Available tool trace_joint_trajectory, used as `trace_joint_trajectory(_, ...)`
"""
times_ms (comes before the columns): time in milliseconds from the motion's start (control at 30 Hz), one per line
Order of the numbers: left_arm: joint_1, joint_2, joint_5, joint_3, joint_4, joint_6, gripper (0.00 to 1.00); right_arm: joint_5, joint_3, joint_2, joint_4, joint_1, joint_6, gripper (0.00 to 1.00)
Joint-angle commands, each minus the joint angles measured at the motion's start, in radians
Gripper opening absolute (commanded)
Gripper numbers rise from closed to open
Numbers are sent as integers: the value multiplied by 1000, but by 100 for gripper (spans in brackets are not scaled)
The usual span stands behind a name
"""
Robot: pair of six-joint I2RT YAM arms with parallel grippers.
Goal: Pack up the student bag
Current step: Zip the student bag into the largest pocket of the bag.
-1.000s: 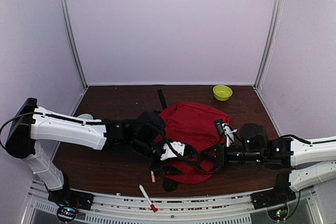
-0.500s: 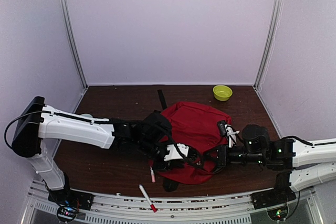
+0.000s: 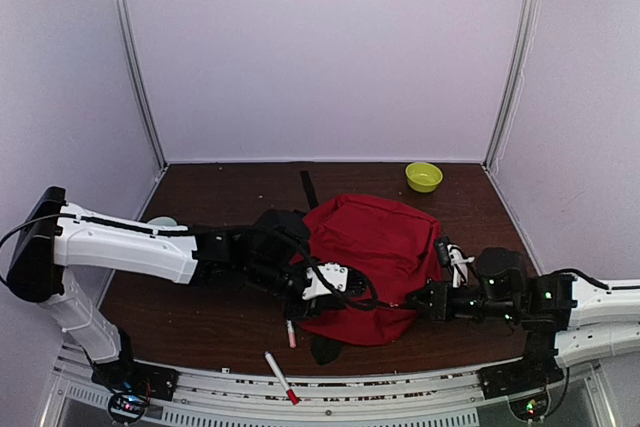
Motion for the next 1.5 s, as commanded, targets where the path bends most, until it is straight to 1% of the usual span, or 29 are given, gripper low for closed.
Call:
trace_joint_trajectory(0,29,-83,-13,-51,36,-30,0,77,-53,-33,-92,-34,35,0)
trace_joint_trajectory(133,31,-116,-11,-78,42,-31,0,81,-58,-52,-128,-78,28,0)
trace_joint_trajectory(267,31,-149,-8,-104,54,-35,0,59,-54,-60,-152,-161,6,0)
trace_joint_trajectory(433,31,-187,-8,-135,70,-42,0,21,-36,-49,-143,-269,-35,0)
trace_joint_trajectory(600,31,-204,12,-139,63,-47,0,-13,1,15,-116,-339,-79,0)
trace_joint_trajectory(933,31,-225,24,-160,61,-54,0,-103,103,208,-44,-483,-163,0)
trace_joint_trajectory(1233,31,-234,42,-160,85,-71,0,-149,181,322,-24,-545,-196,0)
trace_joint_trajectory(1467,31,-206,70,-118,97,-85,0,-150,207,305,-72,-574,-227,0)
